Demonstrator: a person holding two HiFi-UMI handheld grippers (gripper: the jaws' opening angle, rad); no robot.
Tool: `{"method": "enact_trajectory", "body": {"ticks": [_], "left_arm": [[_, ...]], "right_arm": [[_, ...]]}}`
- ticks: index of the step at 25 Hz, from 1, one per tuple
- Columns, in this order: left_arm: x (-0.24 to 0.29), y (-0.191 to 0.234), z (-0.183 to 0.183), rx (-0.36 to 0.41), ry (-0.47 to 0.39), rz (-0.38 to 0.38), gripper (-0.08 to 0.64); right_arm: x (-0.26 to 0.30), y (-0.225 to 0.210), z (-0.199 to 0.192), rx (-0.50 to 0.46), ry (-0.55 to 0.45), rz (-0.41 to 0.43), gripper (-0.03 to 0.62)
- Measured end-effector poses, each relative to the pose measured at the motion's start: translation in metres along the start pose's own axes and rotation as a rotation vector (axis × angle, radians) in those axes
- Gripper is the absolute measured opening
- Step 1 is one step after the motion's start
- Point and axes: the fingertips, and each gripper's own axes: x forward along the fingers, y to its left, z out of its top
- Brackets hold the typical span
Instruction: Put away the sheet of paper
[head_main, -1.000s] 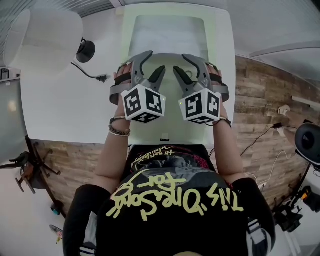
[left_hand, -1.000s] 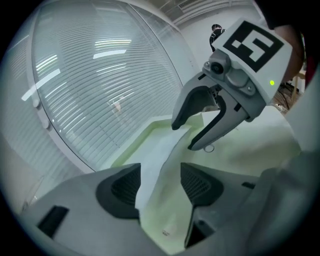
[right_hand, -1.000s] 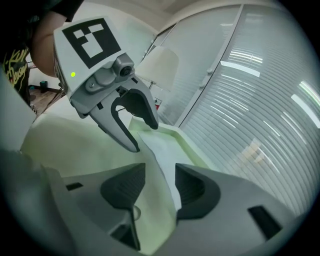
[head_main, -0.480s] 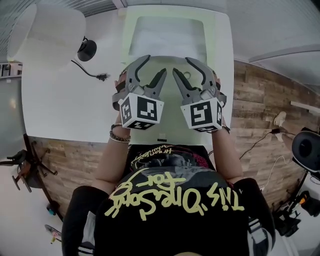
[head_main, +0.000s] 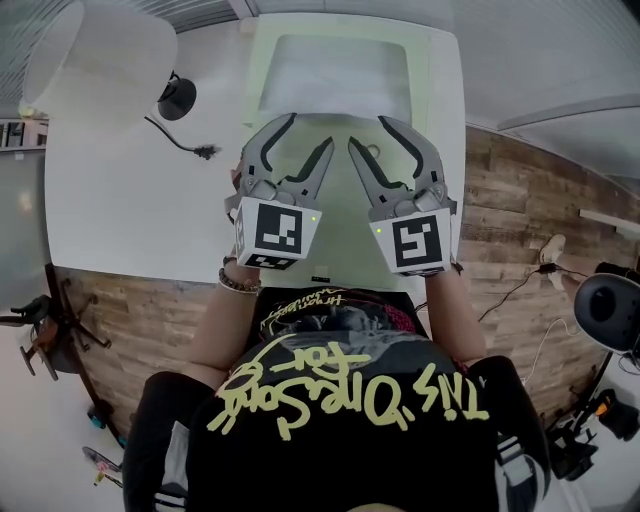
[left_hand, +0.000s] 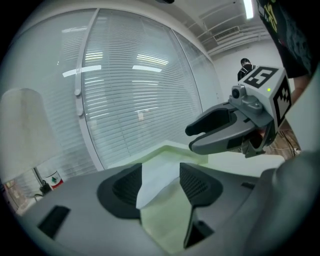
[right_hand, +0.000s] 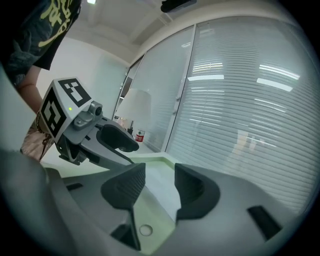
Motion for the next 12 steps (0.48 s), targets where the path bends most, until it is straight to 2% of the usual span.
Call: {"method": "enact_trajectory", "body": {"ticks": [9, 12], "left_arm": [[-0.017, 0.003, 0.032, -0.061, -0.108, 0.027, 0.207], [-0.021, 0.003, 0.04, -0.013, -0.133, 0.036, 0.192]], "right_arm": [[-0.017, -0.006, 0.025, 0.007, -0.081, 0.011, 0.169], [-0.021, -0.007, 0.029, -0.018, -0.082, 0.012, 0.153]]}}
